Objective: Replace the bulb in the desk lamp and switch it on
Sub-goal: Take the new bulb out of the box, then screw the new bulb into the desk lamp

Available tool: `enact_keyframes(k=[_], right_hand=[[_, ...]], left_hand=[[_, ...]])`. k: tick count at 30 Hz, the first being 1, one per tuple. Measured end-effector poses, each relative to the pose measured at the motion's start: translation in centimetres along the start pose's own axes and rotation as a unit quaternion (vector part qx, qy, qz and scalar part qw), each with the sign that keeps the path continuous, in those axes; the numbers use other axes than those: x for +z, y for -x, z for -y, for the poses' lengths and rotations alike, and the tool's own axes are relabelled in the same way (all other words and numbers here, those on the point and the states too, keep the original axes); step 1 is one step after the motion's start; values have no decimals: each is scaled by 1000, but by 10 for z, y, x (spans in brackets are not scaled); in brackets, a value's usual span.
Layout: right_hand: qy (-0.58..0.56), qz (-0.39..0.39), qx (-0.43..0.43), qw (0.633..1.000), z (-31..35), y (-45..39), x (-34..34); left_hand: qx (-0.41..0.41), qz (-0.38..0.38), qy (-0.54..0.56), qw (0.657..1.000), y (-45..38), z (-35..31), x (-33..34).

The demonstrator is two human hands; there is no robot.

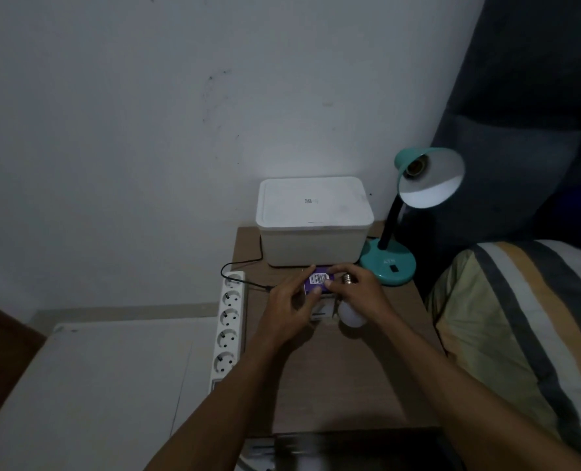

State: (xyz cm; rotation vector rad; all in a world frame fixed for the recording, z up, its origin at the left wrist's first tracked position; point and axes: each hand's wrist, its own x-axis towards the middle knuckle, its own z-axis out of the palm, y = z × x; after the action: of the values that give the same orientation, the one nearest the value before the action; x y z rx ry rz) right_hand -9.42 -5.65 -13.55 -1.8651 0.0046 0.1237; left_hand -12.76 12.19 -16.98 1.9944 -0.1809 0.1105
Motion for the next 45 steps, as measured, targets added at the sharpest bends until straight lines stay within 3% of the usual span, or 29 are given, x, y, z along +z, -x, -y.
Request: enact_keyframes(k=[5,13,19,26,29,35,40,45], right_hand=[[27,-9,-11,1000,-1,0,3],[26,-33,45,998,2,3,7],[11,-128,113,985,19,-4,-18],[-77,-151,3,985,57,-1,-81],[-75,-164,-11,984,76,1,-108],[-78,-277,30,957,104,-5,-153],[-109,-259,27,959,106,-25,-167],[-130,-223,18,966,102,-44,-169]], left_hand=[[5,-10,17,1000,-1,-2,0],[-9,-2,42,999,1,4,3],[26,-28,-58,998,-3,-5,-4],[194,-65,-139,969,-44,-61,3],[223,-40,-144,963,-66,-99,17],[267,21,-168,949,-129,-148,39],[263,105,-205,937,-169,-167,52],[271,122,-217,930,-194,-168,65]])
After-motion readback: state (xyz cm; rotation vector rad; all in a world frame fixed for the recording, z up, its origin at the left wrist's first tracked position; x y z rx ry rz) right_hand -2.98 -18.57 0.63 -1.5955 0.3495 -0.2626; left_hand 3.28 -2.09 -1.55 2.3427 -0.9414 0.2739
